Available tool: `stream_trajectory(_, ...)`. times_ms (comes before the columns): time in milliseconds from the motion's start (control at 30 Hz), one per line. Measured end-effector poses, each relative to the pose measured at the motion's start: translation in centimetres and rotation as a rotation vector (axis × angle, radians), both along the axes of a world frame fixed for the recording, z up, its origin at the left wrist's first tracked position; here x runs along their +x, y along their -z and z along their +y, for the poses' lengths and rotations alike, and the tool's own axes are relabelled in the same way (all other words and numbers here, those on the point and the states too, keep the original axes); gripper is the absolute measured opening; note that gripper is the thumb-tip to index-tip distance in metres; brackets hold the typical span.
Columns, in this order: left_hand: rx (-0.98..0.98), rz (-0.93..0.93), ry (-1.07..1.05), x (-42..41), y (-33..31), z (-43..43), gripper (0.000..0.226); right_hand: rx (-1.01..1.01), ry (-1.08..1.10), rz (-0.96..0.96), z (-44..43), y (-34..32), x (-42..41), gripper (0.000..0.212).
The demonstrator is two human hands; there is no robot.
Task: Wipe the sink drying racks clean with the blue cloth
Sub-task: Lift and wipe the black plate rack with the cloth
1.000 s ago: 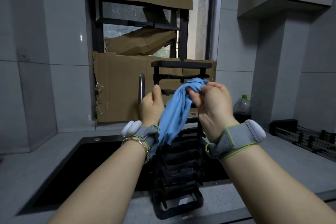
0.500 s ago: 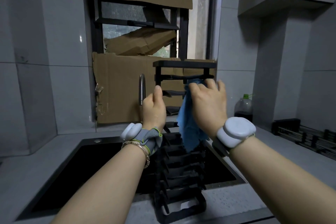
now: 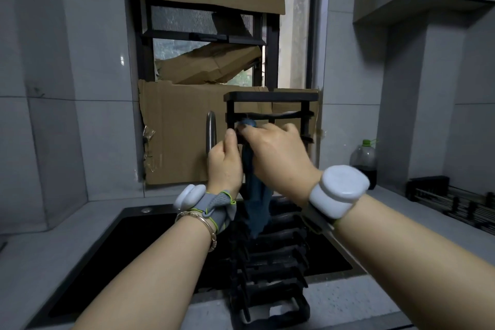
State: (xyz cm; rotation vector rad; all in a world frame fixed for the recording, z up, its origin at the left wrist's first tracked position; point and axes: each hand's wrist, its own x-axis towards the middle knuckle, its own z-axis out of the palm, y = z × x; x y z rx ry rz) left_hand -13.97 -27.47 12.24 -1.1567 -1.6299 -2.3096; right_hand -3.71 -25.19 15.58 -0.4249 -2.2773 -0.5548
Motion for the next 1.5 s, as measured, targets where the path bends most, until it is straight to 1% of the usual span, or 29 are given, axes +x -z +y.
stream_trajectory(100, -0.016, -0.013, 0.008, 0.2, 0.1, 0.3, 0.049, 0.075, 0.152, -0.083, 1.6, -0.2, 1.7, 0.040)
stream_trajectory(167, -0.025, -0.028, 0.005, 0.0, 0.1, 0.3, 0.051, 0.127, 0.220, -0.091, 2.9, -0.1, 2.7, 0.041)
stream_trajectory(233, -0.023, -0.020, -0.001, 0.1, 0.2, 0.3, 0.051, 0.171, 0.248, -0.023, 4.1, 0.2, 3.5, 0.037)
stream_trajectory(300, -0.022, -0.002, 0.000, 0.2, 0.2, 0.3, 0.050, 0.174, 0.239, 0.093, 4.8, 0.5, 3.4, 0.033)
stream_trajectory(433, -0.012, 0.012, -0.023, 0.2, 0.3, 0.2, 0.051, 0.166, 0.127, 0.246, 3.5, 0.9, 1.6, 0.016)
stream_trajectory(500, -0.015, 0.010, -0.027, 0.2, 0.2, 0.2, 0.051, 0.168, 0.044, 0.273, 3.5, 1.4, 0.5, 0.038)
stream_trajectory(533, -0.013, 0.004, -0.024, 0.3, 0.1, 0.2, 0.051, 0.161, 0.012, 0.285, 3.2, 1.7, 0.1, 0.045)
stream_trajectory(667, -0.018, 0.001, -0.013, 0.3, 0.0, 0.2, 0.050, 0.129, -0.065, 0.293, 2.3, 2.5, -0.9, 0.048)
stream_trajectory(733, -0.036, 0.008, -0.012, 0.1, 0.0, 0.2, 0.049, 0.152, -0.018, 0.266, 2.5, 2.5, -0.3, 0.047)
stream_trajectory(767, -0.038, 0.003, -0.004, 0.0, 0.1, 0.2, 0.049, 0.158, 0.036, 0.240, 2.9, 2.4, 0.2, 0.044)
stream_trajectory(867, -0.037, -0.015, 0.004, -0.1, 0.1, 0.3, 0.050, 0.172, 0.206, 0.209, 3.7, 1.9, 2.1, 0.025)
stream_trajectory(900, -0.042, -0.012, 0.004, 0.0, 0.1, 0.3, 0.050, 0.164, 0.247, 0.199, 3.9, 1.8, 2.5, 0.025)
stream_trajectory(967, -0.040, -0.004, -0.007, 0.1, 0.1, 0.3, 0.050, 0.112, 0.247, 0.199, 4.0, 2.1, 2.8, 0.033)
stream_trajectory(1067, -0.037, -0.005, -0.007, 0.4, 0.1, 0.2, 0.049, 0.037, 0.133, 0.305, 4.1, 2.7, 2.4, 0.039)
stream_trajectory(1133, -0.036, -0.010, 0.001, 0.4, 0.1, 0.1, 0.049, 0.017, 0.104, 0.357, 3.8, 3.4, 2.3, 0.050)
stream_trajectory(1200, -0.033, -0.002, 0.001, 0.4, 0.2, 0.1, 0.050, 0.003, 0.116, 0.353, 3.3, 4.0, 2.2, 0.060)
stream_trajectory(1400, -0.030, 0.002, 0.009, 0.3, 0.2, 0.2, 0.049, 0.056, 0.110, 0.374, 3.2, 3.6, 2.6, 0.067)
stream_trajectory(1500, -0.024, -0.010, 0.017, 0.3, 0.3, 0.4, 0.049, 0.023, 0.246, 0.314, 2.5, 2.7, 2.4, 0.077)
